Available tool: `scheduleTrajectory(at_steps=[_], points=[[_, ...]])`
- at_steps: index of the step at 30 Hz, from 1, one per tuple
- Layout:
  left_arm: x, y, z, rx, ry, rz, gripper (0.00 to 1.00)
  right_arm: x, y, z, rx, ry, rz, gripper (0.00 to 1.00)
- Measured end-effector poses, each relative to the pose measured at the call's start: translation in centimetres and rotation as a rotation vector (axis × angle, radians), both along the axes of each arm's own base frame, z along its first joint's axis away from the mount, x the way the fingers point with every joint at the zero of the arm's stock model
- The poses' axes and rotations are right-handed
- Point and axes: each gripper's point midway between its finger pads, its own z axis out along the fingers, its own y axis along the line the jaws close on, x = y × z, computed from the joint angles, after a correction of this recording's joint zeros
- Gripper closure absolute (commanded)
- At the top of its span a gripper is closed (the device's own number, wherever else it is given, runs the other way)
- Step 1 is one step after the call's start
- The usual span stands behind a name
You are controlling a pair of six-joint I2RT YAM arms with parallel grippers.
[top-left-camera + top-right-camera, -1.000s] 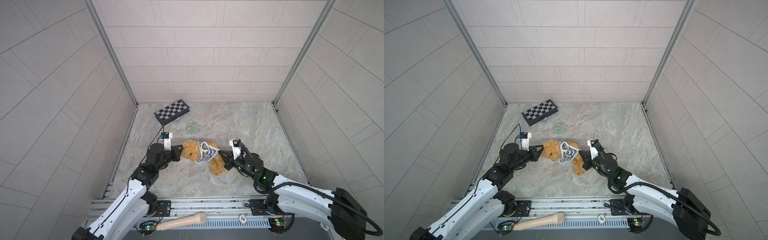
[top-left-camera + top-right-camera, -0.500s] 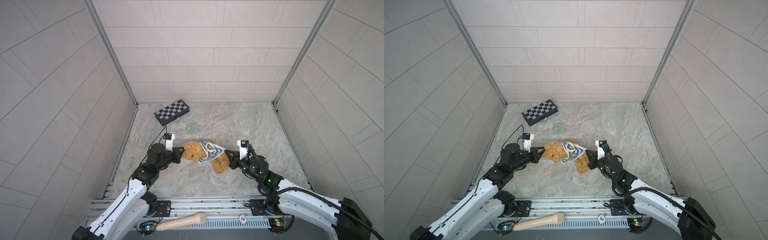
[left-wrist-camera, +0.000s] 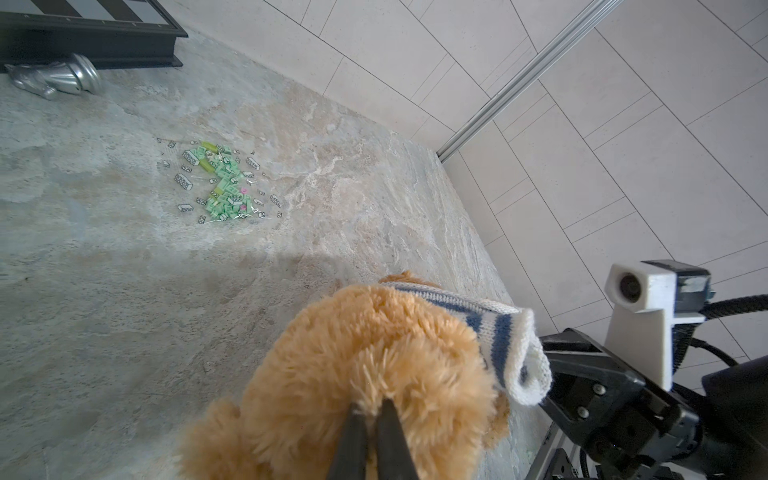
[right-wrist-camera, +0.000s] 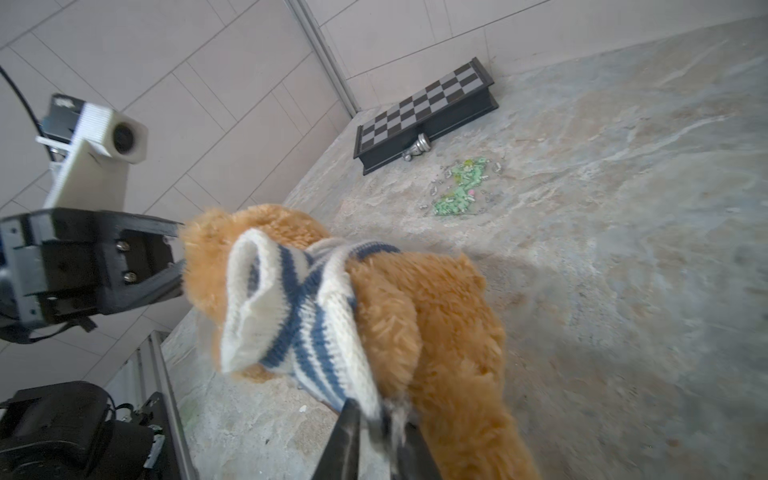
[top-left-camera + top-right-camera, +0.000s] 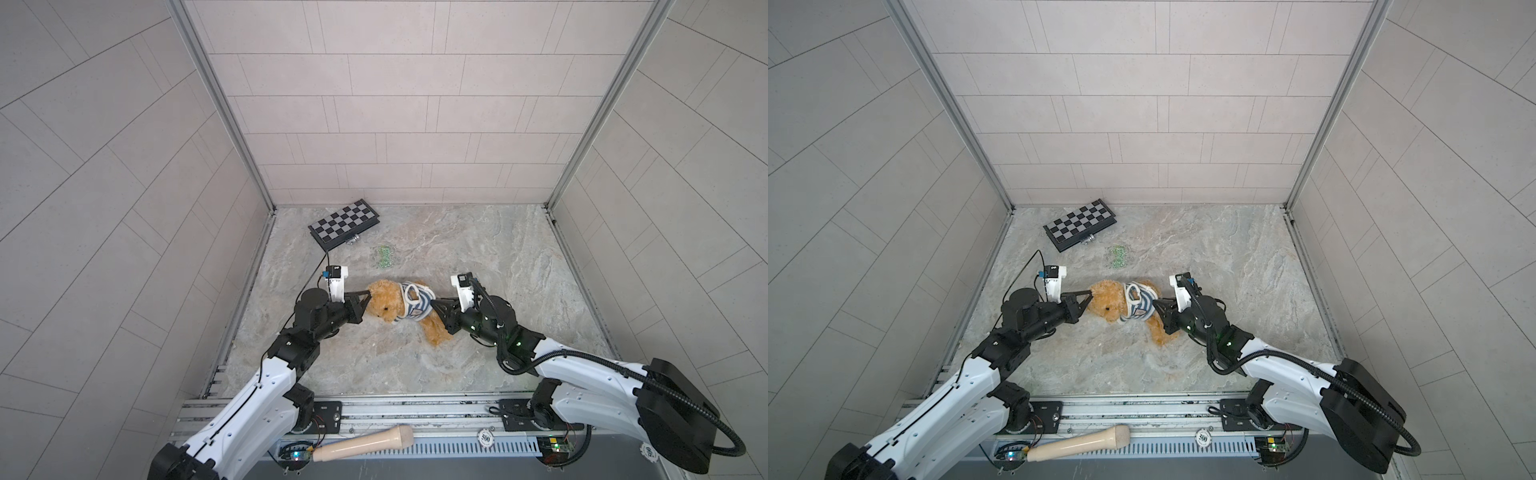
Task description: Dress the teddy bear
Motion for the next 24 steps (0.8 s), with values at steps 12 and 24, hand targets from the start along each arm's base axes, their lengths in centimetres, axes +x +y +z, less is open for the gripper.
scheduleTrajectory(at_steps=[12, 24], points=[[-0.4, -0.3, -0.1, -0.019, 0.008, -0.013, 1.00, -0.1, 0.9, 3.5, -0.026, -0.040, 0.058, 0.71], [-1.2, -1.8, -0.2, -0.022, 0.024, -0.082, 1.00, 1.0, 0.2, 5.5, -0.206, -0.077, 0.031, 0.71]])
